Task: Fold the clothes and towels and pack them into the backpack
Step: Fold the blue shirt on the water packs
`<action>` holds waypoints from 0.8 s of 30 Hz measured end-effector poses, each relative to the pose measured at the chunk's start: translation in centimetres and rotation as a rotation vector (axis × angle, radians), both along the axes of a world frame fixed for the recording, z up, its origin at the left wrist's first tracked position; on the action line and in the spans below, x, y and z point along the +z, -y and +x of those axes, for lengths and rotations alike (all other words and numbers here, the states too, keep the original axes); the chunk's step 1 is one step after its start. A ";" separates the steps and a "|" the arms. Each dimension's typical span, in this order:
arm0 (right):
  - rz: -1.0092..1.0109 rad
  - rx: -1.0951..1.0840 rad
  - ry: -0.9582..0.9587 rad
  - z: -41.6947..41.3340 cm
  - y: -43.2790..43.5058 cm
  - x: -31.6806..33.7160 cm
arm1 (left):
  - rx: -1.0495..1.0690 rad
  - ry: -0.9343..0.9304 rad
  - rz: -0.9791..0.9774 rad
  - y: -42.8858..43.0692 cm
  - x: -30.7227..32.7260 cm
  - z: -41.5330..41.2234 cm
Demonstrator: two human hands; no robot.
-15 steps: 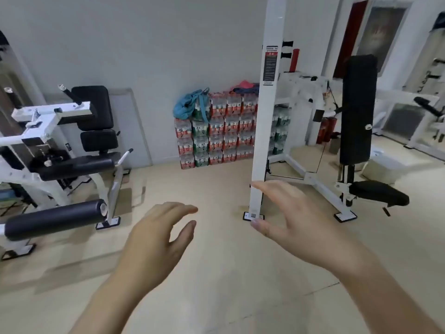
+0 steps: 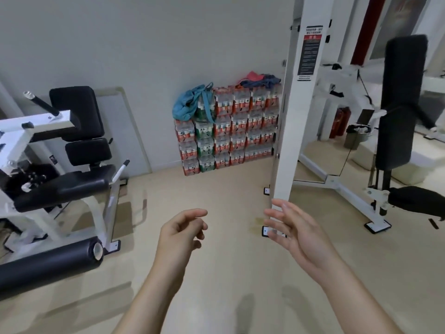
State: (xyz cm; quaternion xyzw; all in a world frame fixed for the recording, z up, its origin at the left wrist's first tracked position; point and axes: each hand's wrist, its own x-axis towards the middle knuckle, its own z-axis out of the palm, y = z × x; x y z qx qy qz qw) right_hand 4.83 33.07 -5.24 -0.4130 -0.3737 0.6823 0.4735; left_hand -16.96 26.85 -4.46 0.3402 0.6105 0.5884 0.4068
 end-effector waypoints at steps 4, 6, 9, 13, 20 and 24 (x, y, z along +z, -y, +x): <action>0.057 -0.028 0.071 -3.5 -10.2 -1.5 | -0.009 -0.073 -0.016 -10.5 -1.0 -3.5; 0.166 -0.014 0.265 -4.9 -15.9 -1.6 | -0.021 -0.213 -0.028 -15.9 -0.9 -5.3; 0.352 0.039 0.538 -7.1 -24.2 -1.3 | -0.128 -0.509 -0.032 -23.4 -0.3 -8.4; 0.466 0.137 0.839 -10.4 -34.7 -0.7 | -0.184 -0.855 0.025 -33.2 0.3 -13.4; 0.614 0.272 1.248 -16.9 -54.1 -3.2 | -0.133 -1.187 0.082 -53.3 -0.2 -21.8; 0.603 0.245 1.391 -22.3 -64.8 -4.3 | -0.111 -1.430 0.132 -66.0 -1.0 -28.7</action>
